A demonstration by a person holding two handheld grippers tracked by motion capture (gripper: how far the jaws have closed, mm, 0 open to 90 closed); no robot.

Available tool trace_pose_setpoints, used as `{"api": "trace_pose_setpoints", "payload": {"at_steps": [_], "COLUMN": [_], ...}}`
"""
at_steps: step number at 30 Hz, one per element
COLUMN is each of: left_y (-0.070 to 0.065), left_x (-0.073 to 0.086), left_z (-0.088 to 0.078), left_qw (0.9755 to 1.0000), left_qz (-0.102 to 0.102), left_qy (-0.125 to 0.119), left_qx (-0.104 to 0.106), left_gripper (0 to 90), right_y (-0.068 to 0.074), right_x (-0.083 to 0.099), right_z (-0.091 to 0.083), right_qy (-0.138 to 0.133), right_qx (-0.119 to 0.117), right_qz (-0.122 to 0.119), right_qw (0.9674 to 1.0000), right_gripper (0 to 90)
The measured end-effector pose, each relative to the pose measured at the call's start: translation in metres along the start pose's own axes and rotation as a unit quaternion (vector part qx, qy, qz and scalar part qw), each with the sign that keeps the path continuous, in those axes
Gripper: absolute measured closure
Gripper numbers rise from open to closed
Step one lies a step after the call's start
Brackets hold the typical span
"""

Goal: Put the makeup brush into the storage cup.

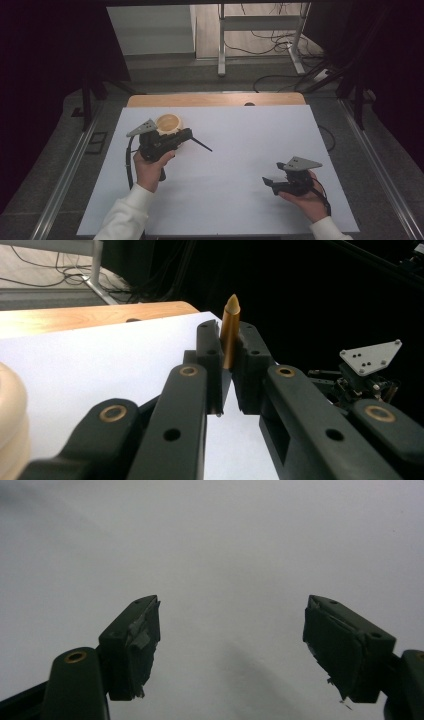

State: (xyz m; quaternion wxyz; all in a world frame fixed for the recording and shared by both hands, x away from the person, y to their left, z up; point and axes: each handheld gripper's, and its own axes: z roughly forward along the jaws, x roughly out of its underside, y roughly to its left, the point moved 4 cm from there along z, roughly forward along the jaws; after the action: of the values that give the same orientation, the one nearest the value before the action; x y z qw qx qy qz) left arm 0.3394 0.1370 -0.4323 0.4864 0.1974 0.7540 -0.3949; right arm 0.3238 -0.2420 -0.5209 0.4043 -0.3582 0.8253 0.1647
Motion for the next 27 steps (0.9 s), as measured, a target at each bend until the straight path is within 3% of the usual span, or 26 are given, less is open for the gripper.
{"api": "trace_pose_setpoints", "payload": {"at_steps": [27], "left_y": [0.022], "left_x": [-0.015], "left_z": [-0.007], "left_qw": [0.9995], "left_qz": [-0.009], "left_qy": [-0.006], "left_qx": [-0.031], "left_gripper": [83.8], "right_y": [0.0], "right_x": [0.001], "right_z": [0.002], "right_qy": [0.007], "right_qx": [0.001], "right_qz": [-0.004], "right_qw": [1.0], "right_gripper": [23.4]}}
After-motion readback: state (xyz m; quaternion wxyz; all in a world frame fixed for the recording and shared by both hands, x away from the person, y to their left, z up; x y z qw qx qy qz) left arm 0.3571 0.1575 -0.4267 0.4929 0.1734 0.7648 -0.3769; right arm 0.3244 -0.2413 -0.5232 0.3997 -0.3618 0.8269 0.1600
